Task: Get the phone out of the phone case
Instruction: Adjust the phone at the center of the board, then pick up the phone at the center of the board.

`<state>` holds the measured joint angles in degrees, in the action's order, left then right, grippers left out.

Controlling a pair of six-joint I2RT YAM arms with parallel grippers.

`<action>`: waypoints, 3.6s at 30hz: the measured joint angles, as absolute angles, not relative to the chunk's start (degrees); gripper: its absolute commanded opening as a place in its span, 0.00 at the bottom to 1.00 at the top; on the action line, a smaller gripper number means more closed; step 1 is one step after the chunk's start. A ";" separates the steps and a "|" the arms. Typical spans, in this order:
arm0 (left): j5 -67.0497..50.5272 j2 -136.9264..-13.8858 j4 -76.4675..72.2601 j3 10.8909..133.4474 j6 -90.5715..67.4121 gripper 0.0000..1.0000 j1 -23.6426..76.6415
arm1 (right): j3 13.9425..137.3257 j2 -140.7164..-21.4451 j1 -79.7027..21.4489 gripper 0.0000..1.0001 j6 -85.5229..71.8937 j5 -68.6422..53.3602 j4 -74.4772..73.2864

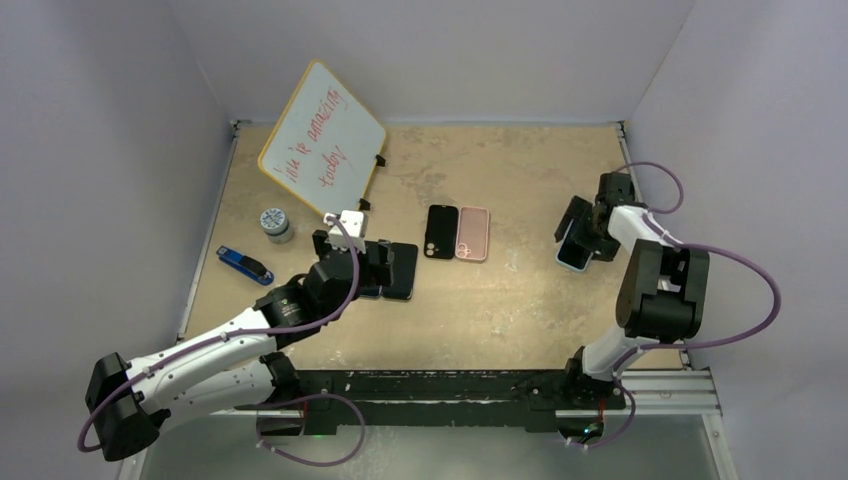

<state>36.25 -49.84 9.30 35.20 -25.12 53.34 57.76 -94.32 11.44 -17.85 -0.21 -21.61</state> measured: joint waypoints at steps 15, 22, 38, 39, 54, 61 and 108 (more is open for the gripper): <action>35.99 -49.87 8.36 34.89 -25.12 1.00 53.34 | 68.07 -98.37 11.29 0.99 -16.12 6.04 -27.09; 35.81 -50.04 8.12 34.89 -25.10 1.00 53.34 | 68.58 -104.79 11.29 0.99 -14.94 5.26 -27.24; 35.18 -51.05 7.75 34.89 -25.08 1.00 53.34 | 68.71 -106.24 10.52 0.79 -13.28 4.54 -27.29; 35.16 -51.09 7.73 34.89 -25.08 0.99 53.34 | 68.58 -106.24 10.52 0.71 -13.08 4.36 -27.09; 29.74 -53.06 6.20 34.89 -25.91 0.99 53.34 | 55.22 -95.77 3.22 0.17 -13.96 -2.28 -15.90; 25.15 -54.57 4.01 34.92 -29.06 0.98 53.34 | 45.47 -87.85 -1.45 0.15 -16.58 -11.33 -8.03; 4.75 -86.85 -19.03 47.20 -48.64 0.04 53.28 | 20.18 -57.98 -25.98 0.22 -21.41 -25.85 26.28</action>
